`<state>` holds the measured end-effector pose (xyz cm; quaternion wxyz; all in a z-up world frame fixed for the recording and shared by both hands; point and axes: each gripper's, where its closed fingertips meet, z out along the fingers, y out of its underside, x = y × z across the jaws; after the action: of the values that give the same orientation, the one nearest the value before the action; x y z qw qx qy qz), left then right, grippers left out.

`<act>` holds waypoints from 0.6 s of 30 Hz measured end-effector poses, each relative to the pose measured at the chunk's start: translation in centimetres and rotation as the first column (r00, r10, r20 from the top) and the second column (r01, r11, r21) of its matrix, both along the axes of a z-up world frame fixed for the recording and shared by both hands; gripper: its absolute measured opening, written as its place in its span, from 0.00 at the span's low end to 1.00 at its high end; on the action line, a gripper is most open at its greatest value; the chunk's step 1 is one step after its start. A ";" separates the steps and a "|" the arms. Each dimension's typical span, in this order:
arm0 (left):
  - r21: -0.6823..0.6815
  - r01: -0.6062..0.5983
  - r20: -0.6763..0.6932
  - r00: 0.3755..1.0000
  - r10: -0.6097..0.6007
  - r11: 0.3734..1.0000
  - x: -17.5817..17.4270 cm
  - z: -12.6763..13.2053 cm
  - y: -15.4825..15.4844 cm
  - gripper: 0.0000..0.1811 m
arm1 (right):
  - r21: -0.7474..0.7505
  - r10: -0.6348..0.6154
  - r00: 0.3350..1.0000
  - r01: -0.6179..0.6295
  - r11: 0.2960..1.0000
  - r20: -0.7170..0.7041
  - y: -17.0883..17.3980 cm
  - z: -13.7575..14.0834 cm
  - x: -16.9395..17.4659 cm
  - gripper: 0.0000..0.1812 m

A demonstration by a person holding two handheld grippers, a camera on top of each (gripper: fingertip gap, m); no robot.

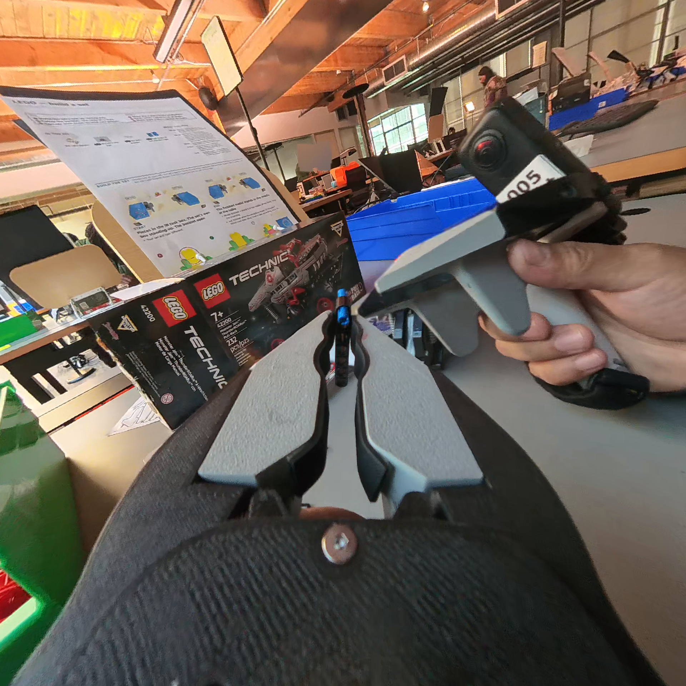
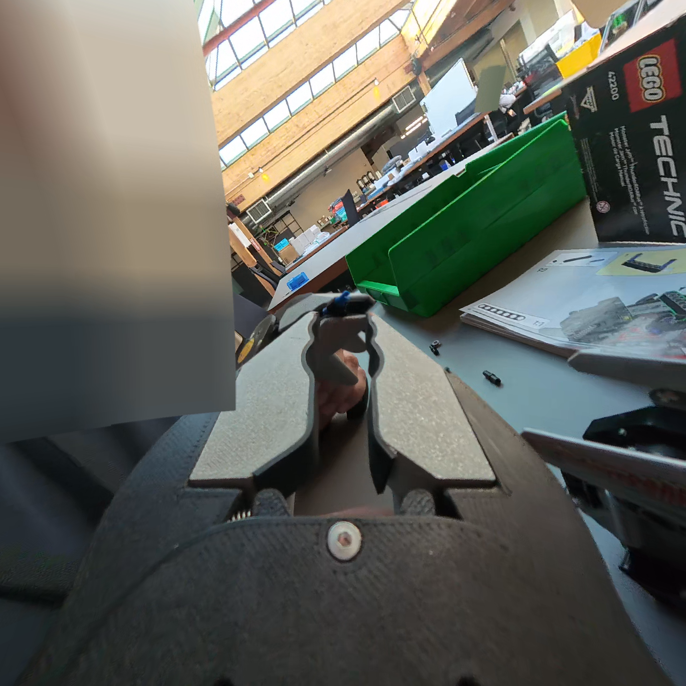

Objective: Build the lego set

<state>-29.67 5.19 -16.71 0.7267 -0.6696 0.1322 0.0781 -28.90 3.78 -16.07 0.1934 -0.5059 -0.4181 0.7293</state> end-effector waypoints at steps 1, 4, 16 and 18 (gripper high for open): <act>-0.007 -0.008 -0.004 1.000 0.008 1.000 -0.1 -0.1 0.0 0.02 | 0.015 -0.004 1.000 0.004 1.000 0.020 -0.1 -0.4 0.1 0.12; -0.036 -0.020 -0.027 0.999 0.019 0.999 0.1 -0.5 0.1 0.02 | 0.105 -0.033 0.997 0.026 0.994 0.064 -0.4 -1.5 0.2 0.16; -0.004 0.232 0.084 0.969 -0.231 0.973 3.8 0.3 -1.0 0.02 | 0.428 -0.023 0.999 0.032 0.903 -0.026 0.3 -0.4 2.6 0.12; -0.024 0.241 0.170 0.957 -0.234 0.970 3.2 0.1 -0.8 0.02 | 0.515 0.018 1.000 -0.014 0.857 -0.003 -0.3 -1.0 3.0 0.14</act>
<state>-26.42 4.42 -16.57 0.7241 -0.6692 0.1524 -0.0686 -25.90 3.51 -17.07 0.3171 -0.4294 -0.6012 0.5947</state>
